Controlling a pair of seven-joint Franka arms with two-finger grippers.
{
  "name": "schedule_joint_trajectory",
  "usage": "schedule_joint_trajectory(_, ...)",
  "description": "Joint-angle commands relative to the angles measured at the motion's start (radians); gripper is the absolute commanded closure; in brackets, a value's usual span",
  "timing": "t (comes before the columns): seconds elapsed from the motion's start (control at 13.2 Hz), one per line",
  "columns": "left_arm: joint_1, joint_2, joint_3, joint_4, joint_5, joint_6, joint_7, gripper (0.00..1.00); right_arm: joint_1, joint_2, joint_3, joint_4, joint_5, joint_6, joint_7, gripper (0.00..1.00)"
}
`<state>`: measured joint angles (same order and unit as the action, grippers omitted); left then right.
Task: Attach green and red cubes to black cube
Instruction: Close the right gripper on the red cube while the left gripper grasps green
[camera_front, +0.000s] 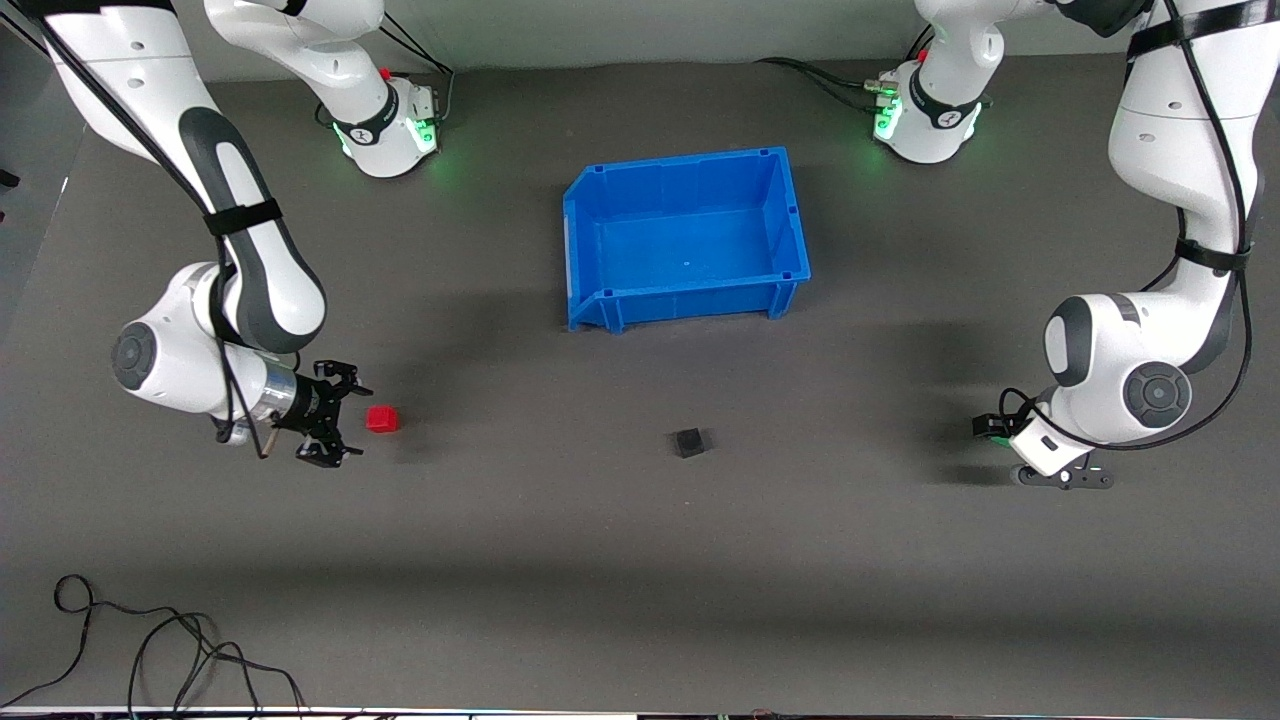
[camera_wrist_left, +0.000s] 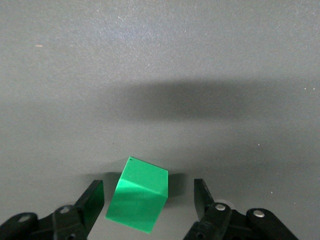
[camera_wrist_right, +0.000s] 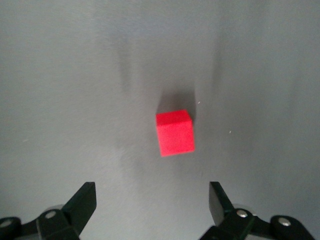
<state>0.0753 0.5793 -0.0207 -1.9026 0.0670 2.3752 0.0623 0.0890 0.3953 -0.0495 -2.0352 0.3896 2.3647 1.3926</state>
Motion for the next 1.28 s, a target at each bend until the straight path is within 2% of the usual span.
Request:
schedule_joint_trajectory(0.0, -0.006, -0.003, 0.005, -0.004, 0.014, 0.013, 0.008, 0.37, 0.000, 0.037, -0.006, -0.036, 0.078, 0.077, -0.114, 0.00)
schedule_joint_trajectory(0.23, -0.005, -0.003, 0.005, -0.003, 0.014, 0.013, 0.008, 0.49, -0.006, 0.069, -0.006, -0.048, 0.089, 0.110, -0.167, 0.00)
schedule_joint_trajectory(0.53, -0.006, -0.003, 0.005, 0.004, 0.014, 0.018, 0.008, 0.48, -0.008, 0.103, -0.010, -0.048, 0.089, 0.116, -0.201, 0.03)
schedule_joint_trajectory(0.76, -0.006, -0.001, 0.005, 0.007, 0.014, 0.019, 0.008, 0.49, -0.006, 0.097, -0.010, -0.043, 0.089, 0.108, -0.201, 0.24)
schedule_joint_trajectory(0.91, -0.005, -0.001, 0.005, 0.008, 0.014, 0.019, 0.008, 0.58, -0.008, 0.090, -0.012, -0.042, 0.089, 0.102, -0.202, 0.46)
schedule_joint_trajectory(1.21, -0.008, -0.001, 0.005, 0.016, 0.014, 0.021, 0.010, 0.62, -0.006, 0.083, -0.012, -0.037, 0.087, 0.102, -0.204, 0.74)
